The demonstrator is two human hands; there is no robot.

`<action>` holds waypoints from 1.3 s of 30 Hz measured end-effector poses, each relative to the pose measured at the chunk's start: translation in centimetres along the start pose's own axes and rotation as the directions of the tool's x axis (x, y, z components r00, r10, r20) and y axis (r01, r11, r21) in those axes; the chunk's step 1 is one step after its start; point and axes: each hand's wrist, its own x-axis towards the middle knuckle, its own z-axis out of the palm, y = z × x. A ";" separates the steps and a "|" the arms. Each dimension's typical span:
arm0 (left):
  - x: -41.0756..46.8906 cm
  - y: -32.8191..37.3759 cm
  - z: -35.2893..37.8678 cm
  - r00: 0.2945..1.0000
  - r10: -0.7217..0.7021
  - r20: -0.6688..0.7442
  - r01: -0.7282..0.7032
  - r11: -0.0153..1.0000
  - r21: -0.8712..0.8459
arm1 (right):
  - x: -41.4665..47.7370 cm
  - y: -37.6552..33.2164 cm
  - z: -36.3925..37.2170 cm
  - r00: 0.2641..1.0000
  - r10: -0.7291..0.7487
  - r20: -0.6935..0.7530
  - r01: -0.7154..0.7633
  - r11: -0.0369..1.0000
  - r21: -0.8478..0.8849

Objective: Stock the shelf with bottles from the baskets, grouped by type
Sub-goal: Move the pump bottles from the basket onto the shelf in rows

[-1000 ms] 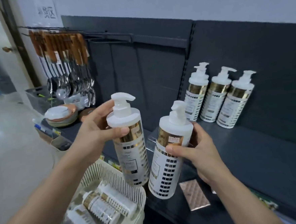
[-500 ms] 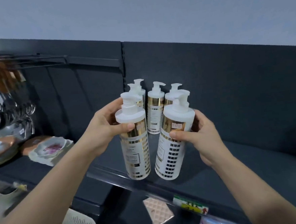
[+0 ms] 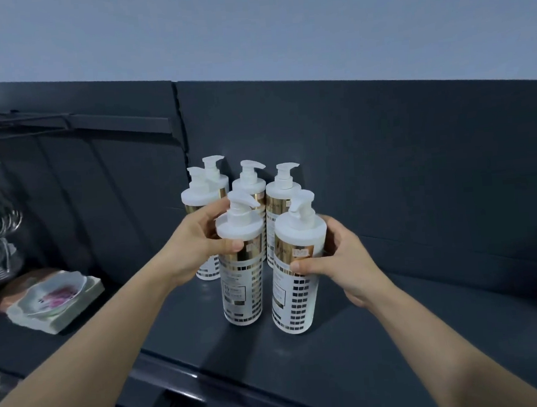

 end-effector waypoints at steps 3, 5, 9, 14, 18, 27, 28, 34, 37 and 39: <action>1.3 -0.6 -0.8 0.999 -0.004 0.046 0.005 1.000 -0.014 | 1.3 0.6 0.1 0.999 0.030 0.015 -0.030 1.000 0.005; 1.8 -0.7 -1.2 0.997 -0.008 0.078 0.010 1.000 -0.027 | 2.0 1.0 0.2 0.999 0.042 0.033 -0.042 0.999 0.000; 2.5 -0.9 -1.9 0.988 -0.009 0.152 0.010 1.000 -0.007 | 3.2 1.6 0.3 0.996 0.056 0.065 -0.055 0.998 -0.012; 2.0 -1.1 -1.1 0.995 -0.054 0.079 0.034 0.970 0.242 | 3.3 1.7 1.1 0.998 0.056 0.034 -0.051 0.990 -0.130; 1.4 -1.2 1.2 0.974 0.061 -0.218 0.065 0.849 0.525 | 2.8 2.1 2.5 0.983 -0.062 -0.171 -0.012 0.917 -0.399; 4.9 -0.9 0.6 0.973 0.084 -0.216 0.058 0.816 0.575 | 4.7 2.0 2.3 0.982 -0.057 -0.180 -0.003 0.949 -0.314; 5.3 -1.0 0.4 0.972 0.083 -0.222 0.061 0.817 0.573 | 5.1 2.0 2.3 0.983 -0.058 -0.175 0.001 0.950 -0.311; 6.9 -1.6 0.7 0.970 0.089 -0.224 0.078 0.761 0.644 | 7.1 2.4 2.3 0.981 -0.060 -0.184 0.002 0.954 -0.301; 7.0 -1.7 0.8 0.963 0.094 -0.251 0.101 0.739 0.666 | 7.6 2.7 2.3 0.977 -0.064 -0.202 0.003 0.957 -0.289; 6.9 -1.7 0.9 0.961 0.101 -0.257 0.105 0.727 0.678 | 7.8 2.8 2.4 0.975 -0.066 -0.211 0.003 0.958 -0.286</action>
